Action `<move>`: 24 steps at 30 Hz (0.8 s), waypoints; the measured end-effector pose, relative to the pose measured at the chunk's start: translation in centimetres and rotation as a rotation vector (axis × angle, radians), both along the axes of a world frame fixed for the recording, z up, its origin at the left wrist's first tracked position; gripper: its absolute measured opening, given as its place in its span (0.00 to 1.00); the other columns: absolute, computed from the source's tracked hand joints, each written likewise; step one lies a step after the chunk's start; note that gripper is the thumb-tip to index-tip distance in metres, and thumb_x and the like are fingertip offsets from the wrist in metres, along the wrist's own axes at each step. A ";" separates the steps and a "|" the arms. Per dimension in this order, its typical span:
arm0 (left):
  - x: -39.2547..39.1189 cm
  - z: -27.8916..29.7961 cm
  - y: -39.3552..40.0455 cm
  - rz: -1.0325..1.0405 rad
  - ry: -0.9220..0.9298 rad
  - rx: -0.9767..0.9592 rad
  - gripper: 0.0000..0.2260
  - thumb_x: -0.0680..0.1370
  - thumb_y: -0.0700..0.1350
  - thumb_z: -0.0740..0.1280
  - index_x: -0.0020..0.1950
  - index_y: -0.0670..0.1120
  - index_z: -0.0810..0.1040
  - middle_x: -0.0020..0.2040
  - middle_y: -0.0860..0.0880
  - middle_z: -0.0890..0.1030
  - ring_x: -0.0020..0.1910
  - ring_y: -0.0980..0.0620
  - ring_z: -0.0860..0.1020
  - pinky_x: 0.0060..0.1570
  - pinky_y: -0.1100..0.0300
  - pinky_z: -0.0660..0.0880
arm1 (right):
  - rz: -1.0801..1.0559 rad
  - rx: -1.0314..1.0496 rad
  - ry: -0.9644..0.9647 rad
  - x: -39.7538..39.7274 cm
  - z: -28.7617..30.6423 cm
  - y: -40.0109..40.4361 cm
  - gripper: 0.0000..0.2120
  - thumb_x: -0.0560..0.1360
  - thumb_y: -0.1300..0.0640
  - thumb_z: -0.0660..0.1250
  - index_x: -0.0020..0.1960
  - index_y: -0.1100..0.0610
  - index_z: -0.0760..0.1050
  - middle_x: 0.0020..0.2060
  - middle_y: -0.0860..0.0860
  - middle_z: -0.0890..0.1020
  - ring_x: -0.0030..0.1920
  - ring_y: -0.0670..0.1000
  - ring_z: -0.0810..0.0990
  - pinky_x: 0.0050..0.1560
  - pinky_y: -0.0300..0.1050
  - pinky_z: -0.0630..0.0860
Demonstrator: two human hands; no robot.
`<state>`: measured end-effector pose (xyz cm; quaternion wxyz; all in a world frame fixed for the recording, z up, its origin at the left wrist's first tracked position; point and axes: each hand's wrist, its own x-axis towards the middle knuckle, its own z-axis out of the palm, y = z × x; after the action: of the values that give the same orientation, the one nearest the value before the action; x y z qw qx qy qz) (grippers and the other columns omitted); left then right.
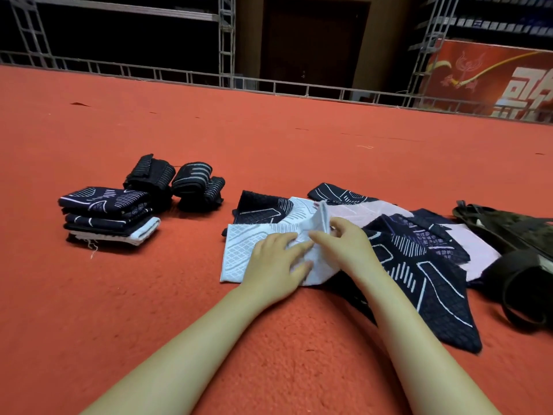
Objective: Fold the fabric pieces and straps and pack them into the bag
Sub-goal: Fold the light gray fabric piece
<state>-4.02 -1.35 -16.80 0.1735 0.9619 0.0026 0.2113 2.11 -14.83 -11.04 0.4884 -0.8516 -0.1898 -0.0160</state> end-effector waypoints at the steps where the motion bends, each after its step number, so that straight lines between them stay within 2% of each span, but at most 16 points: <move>1: 0.1 -0.2 -0.2 0.032 0.022 0.034 0.31 0.68 0.66 0.46 0.68 0.61 0.70 0.69 0.54 0.68 0.69 0.52 0.62 0.66 0.57 0.56 | -0.031 -0.078 -0.028 0.4 -0.4 -0.1 0.04 0.71 0.58 0.69 0.46 0.53 0.78 0.37 0.48 0.78 0.38 0.48 0.75 0.37 0.40 0.66; 3: 0.2 -0.2 -0.1 0.040 0.017 -0.023 0.26 0.71 0.64 0.53 0.67 0.61 0.72 0.68 0.54 0.68 0.68 0.53 0.62 0.66 0.58 0.55 | -0.083 -0.116 -0.068 0.8 -0.9 -0.5 0.09 0.70 0.63 0.66 0.49 0.57 0.78 0.40 0.50 0.79 0.43 0.52 0.78 0.37 0.41 0.68; 6: 0.4 0.1 0.7 -0.014 -0.105 -0.316 0.17 0.74 0.51 0.62 0.61 0.53 0.78 0.59 0.51 0.76 0.60 0.50 0.71 0.63 0.57 0.65 | -0.076 0.012 -0.086 0.7 -0.9 -0.3 0.06 0.72 0.61 0.66 0.48 0.54 0.77 0.36 0.48 0.77 0.37 0.48 0.75 0.31 0.30 0.66; 8: 0.4 0.6 1.3 0.019 -0.239 -0.528 0.13 0.76 0.43 0.62 0.58 0.48 0.79 0.54 0.49 0.79 0.53 0.51 0.76 0.58 0.54 0.71 | 0.069 0.177 0.057 -0.1 -0.7 0.6 0.03 0.77 0.56 0.65 0.48 0.53 0.77 0.34 0.50 0.77 0.30 0.45 0.74 0.30 0.31 0.69; 9: 0.3 1.0 1.6 0.051 -0.272 -0.608 0.12 0.77 0.39 0.61 0.57 0.48 0.78 0.53 0.48 0.80 0.51 0.51 0.77 0.57 0.54 0.72 | 0.145 0.226 0.130 -0.6 -0.9 1.1 0.05 0.78 0.56 0.63 0.47 0.53 0.77 0.33 0.51 0.77 0.28 0.45 0.73 0.31 0.34 0.70; 10: 0.1 1.3 1.9 0.079 -0.279 -0.683 0.13 0.78 0.37 0.59 0.57 0.48 0.78 0.51 0.48 0.81 0.49 0.52 0.78 0.55 0.55 0.73 | 0.189 0.206 0.129 -0.9 -1.2 1.4 0.07 0.79 0.57 0.61 0.47 0.53 0.78 0.34 0.51 0.77 0.29 0.45 0.73 0.32 0.37 0.71; 12: 0.0 1.8 2.5 0.123 -0.261 -0.801 0.13 0.78 0.37 0.57 0.55 0.51 0.76 0.44 0.51 0.82 0.44 0.53 0.79 0.52 0.54 0.75 | 0.168 0.028 -0.063 -0.8 -2.1 1.4 0.10 0.77 0.63 0.61 0.50 0.53 0.80 0.38 0.49 0.78 0.34 0.43 0.74 0.41 0.39 0.71; 14: 0.1 1.8 3.1 0.143 -0.252 -0.838 0.12 0.78 0.38 0.57 0.54 0.51 0.76 0.38 0.53 0.81 0.40 0.52 0.79 0.50 0.50 0.77 | 0.094 -0.125 -0.258 -0.2 -2.6 1.0 0.14 0.73 0.64 0.64 0.53 0.51 0.80 0.40 0.48 0.75 0.38 0.43 0.73 0.44 0.39 0.68; 16: 0.1 1.5 3.3 0.145 -0.226 -0.811 0.11 0.79 0.39 0.57 0.55 0.50 0.76 0.37 0.53 0.81 0.39 0.49 0.79 0.49 0.49 0.77 | 0.072 -0.092 -0.200 0.1 -2.7 0.6 0.16 0.71 0.61 0.68 0.58 0.49 0.78 0.42 0.47 0.74 0.38 0.43 0.72 0.45 0.38 0.68; 18: 0.1 1.5 3.3 0.140 -0.178 -0.758 0.11 0.79 0.41 0.56 0.58 0.49 0.75 0.37 0.53 0.82 0.40 0.52 0.79 0.51 0.52 0.76 | 0.071 0.007 -0.103 0.1 -2.8 0.7 0.20 0.70 0.59 0.71 0.60 0.49 0.76 0.43 0.46 0.73 0.37 0.44 0.72 0.44 0.36 0.69; 20: -0.1 1.7 3.1 0.122 -0.139 -0.709 0.12 0.80 0.43 0.56 0.60 0.50 0.74 0.39 0.54 0.82 0.44 0.55 0.80 0.51 0.57 0.74 | 0.079 0.072 -0.086 -0.1 -2.8 1.1 0.19 0.70 0.60 0.71 0.60 0.49 0.76 0.43 0.47 0.74 0.35 0.42 0.71 0.41 0.32 0.69; 22: -0.4 1.9 2.9 0.106 -0.106 -0.672 0.12 0.81 0.46 0.57 0.62 0.52 0.73 0.40 0.55 0.82 0.47 0.57 0.80 0.47 0.63 0.71 | 0.093 0.132 -0.088 -0.3 -2.8 1.5 0.17 0.71 0.63 0.70 0.58 0.50 0.77 0.42 0.48 0.75 0.32 0.39 0.71 0.39 0.28 0.69; 24: -0.5 2.0 2.5 0.097 -0.081 -0.683 0.12 0.80 0.48 0.60 0.63 0.54 0.72 0.41 0.54 0.82 0.47 0.57 0.80 0.46 0.65 0.69 | 0.114 0.178 -0.070 -0.3 -2.9 1.7 0.17 0.71 0.65 0.69 0.56 0.49 0.77 0.42 0.50 0.75 0.33 0.40 0.71 0.39 0.28 0.69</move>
<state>-4.55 1.17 -14.76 0.4750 0.8379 0.1120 0.2444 1.81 -13.14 -13.98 0.5553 -0.7916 -0.2525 -0.0350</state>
